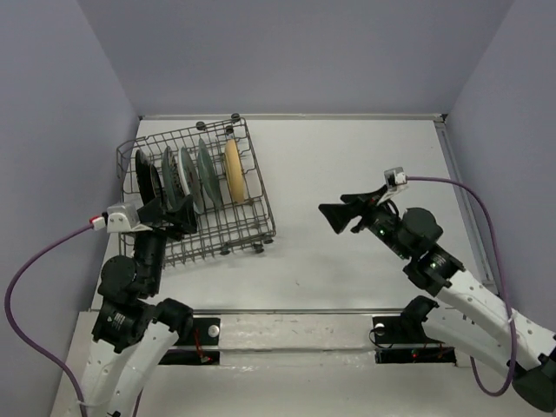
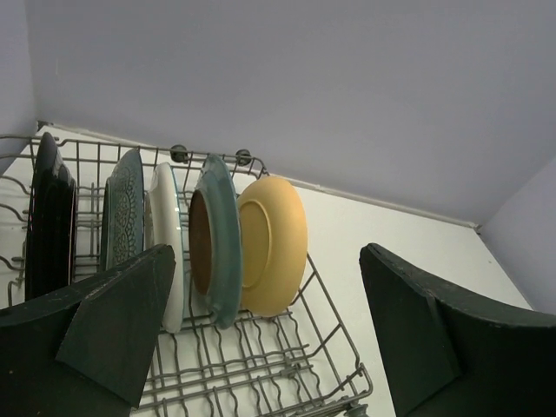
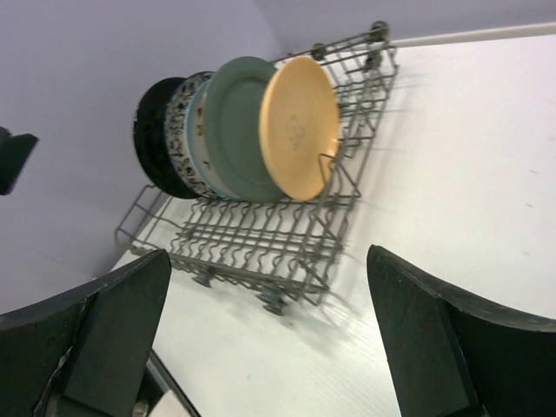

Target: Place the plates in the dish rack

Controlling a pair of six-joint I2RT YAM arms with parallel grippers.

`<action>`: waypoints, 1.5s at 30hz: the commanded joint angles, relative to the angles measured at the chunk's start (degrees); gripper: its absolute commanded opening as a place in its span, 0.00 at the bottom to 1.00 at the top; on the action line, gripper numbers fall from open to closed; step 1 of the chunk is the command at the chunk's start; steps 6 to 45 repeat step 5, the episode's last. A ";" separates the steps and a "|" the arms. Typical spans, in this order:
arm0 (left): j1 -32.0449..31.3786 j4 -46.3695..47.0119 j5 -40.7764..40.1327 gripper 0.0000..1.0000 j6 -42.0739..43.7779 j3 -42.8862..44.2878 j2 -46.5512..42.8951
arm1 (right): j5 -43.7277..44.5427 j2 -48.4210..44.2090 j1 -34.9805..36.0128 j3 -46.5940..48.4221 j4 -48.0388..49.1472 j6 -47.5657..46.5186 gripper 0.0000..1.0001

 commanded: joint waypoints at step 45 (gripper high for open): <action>1.92 6.19 0.82 0.99 0.45 -0.83 -1.11 | 9.68 -11.29 0.42 -5.47 -11.20 -3.46 1.00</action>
